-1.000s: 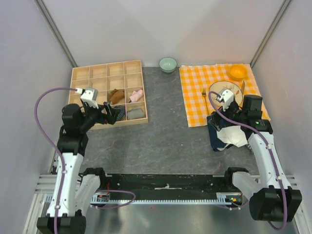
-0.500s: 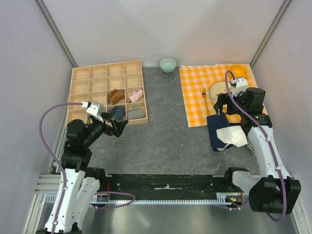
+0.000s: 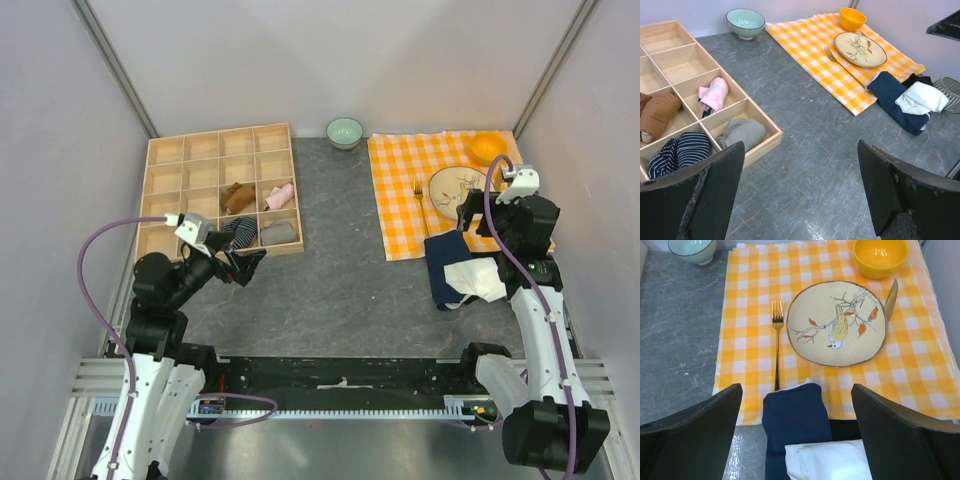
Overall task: Roll the underwear
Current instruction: Pick up the underwear from the corner of the board.
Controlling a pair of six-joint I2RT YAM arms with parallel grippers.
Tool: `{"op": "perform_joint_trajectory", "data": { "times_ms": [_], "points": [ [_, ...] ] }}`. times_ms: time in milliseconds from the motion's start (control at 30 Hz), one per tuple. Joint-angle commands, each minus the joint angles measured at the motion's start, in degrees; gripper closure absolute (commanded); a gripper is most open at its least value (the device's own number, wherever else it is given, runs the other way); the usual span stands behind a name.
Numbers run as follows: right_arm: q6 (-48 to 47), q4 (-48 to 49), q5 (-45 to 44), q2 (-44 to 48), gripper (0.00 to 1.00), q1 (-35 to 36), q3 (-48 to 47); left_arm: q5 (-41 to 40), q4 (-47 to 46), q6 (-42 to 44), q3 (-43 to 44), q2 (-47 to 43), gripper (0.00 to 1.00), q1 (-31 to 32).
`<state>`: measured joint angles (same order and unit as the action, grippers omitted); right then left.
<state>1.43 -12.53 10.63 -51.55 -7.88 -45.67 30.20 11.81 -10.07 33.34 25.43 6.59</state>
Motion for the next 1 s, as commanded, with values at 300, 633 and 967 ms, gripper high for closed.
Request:
{"op": "perform_joint_trajectory", "data": {
  "times_ms": [300, 633, 967],
  "points": [
    [-18.6, -3.9, 12.9, 4.2, 0.02, -2.8, 4.8, 4.3, -4.3, -5.5, -2.1, -4.0, 0.01, 0.6],
    [-37.5, -22.1, 2.6, -16.3, 0.02, 0.9, -3.0, 5.6, -5.0, -5.1, -2.8, -4.2, 0.01, 0.7],
    [-35.1, -21.1, -12.0, -28.6, 0.34, 9.3, -5.3, 5.6, -5.0, -5.0, -3.1, -4.7, 0.01, 0.7]
  ]
}}
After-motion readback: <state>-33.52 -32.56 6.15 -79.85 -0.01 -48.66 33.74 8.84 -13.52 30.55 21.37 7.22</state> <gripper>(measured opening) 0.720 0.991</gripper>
